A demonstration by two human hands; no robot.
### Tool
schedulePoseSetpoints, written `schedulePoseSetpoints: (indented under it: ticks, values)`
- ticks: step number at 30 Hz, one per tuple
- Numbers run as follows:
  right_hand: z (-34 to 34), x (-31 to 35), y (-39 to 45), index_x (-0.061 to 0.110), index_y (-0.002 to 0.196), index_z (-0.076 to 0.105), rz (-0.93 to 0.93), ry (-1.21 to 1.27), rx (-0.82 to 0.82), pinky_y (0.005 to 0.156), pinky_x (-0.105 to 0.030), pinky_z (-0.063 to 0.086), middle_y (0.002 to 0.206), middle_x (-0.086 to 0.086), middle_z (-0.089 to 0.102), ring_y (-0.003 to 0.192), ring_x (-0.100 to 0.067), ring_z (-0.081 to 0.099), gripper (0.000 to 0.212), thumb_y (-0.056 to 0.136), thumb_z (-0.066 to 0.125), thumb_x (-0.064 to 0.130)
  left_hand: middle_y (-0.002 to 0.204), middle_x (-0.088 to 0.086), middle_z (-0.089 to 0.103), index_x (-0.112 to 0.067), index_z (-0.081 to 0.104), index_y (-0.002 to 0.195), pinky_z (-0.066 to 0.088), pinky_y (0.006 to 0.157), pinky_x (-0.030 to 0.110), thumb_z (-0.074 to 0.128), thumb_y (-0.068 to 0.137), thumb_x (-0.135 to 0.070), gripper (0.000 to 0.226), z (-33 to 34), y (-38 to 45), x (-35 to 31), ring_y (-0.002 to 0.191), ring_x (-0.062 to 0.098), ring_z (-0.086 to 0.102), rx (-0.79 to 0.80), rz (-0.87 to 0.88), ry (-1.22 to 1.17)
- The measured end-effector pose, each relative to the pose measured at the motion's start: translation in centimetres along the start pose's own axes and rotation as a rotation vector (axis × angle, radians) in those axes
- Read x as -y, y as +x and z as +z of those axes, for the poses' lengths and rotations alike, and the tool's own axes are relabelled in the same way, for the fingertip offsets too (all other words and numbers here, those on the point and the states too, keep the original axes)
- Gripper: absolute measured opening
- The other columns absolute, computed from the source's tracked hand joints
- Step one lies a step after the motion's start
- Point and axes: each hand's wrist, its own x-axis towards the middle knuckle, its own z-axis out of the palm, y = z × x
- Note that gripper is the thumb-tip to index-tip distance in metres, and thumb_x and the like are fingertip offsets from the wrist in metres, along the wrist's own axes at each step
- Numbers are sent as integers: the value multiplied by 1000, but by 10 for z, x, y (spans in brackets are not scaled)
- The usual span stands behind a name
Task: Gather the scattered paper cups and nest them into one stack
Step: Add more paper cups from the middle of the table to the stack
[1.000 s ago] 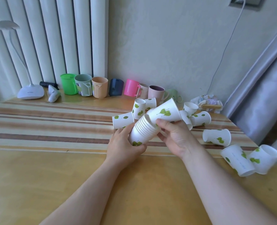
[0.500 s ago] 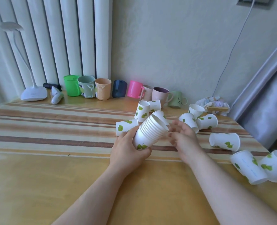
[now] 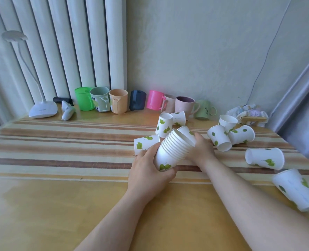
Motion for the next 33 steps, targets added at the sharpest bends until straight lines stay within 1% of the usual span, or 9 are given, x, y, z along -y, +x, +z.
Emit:
schedulePoseSetpoints:
  ticks: [3, 6, 9, 11, 14, 22, 28, 31, 33]
  values:
    - [-13, -8, -7, 24, 118, 66, 127, 464, -62, 83, -37, 55, 108, 3, 74, 102, -23, 70, 47, 73, 79, 26, 108, -16, 58, -56, 55, 132, 57, 92, 44, 75, 67, -53, 69, -1, -1, -1, 107, 14, 60, 2, 7, 12]
    - [-33, -12, -14, 13, 109, 66, 181, 1033, -17, 82, -35, 50, 111, -11, 70, 104, -30, 65, 31, 87, 65, -9, 110, -18, 57, -58, 52, 135, 56, 92, 42, 77, 70, -51, 70, -2, -2, -2, 108, 13, 59, 7, 3, 13]
    - [-56, 3, -37, 15, 103, 69, 128, 1312, 132, 92, -38, 52, 90, -2, 77, 101, -27, 70, 23, 94, 63, -6, 110, -18, 56, -58, 51, 138, 54, 92, 41, 78, 71, -50, 72, -4, -3, -4, 109, 13, 59, 13, 0, 23]
    - [-63, 15, -55, 18, 94, 73, 40, 1322, 311, 92, -41, 53, 82, 1, 77, 96, -26, 69, 17, 88, 72, 2, 111, -17, 57, -58, 50, 140, 54, 93, 40, 79, 71, -49, 75, -4, -4, -5, 110, 14, 59, 15, 1, 20]
    - [-55, 19, -70, 18, 116, 74, -46, 1199, 469, 96, -44, 57, 111, -4, 79, 105, -24, 72, 37, 81, 73, 7, 111, -17, 58, -57, 52, 140, 55, 93, 40, 80, 71, -48, 76, -5, -5, -5, 110, 13, 60, 12, 4, 8]
    - [-38, 19, -79, 12, 150, 55, -17, 1149, 458, 81, -56, 64, 122, -7, 77, 107, -31, 75, 72, 82, 77, 14, 112, -17, 62, -59, 52, 138, 56, 93, 40, 80, 68, -47, 77, -5, -6, -7, 110, 7, 57, 5, 54, 13]
    - [-25, 7, -78, 16, 153, 52, -63, 1094, 536, 112, -60, 53, 148, -17, 65, 132, -40, 64, 73, 85, 76, 6, 107, -22, 65, -55, 60, 132, 57, 91, 38, 84, 70, -48, 67, -7, -7, -8, 110, 6, 62, -3, 50, -34]
    - [-13, 3, -83, 17, 149, 53, -88, 978, 501, 83, -42, 63, 140, -17, 70, 109, -30, 76, 74, 82, 81, 4, 101, -22, 75, -52, 65, 121, 61, 85, 38, 87, 69, -58, 57, -6, -7, -9, 97, 2, 69, 32, 64, -82]
    - [-4, -1, -88, 15, 144, 60, -124, 838, 479, 87, -45, 64, 137, -13, 74, 112, -29, 77, 69, 80, 86, 10, 98, -26, 77, -52, 67, 113, 62, 84, 37, 90, 68, -51, 51, -4, -9, -8, 90, -1, 70, 59, 70, -80]
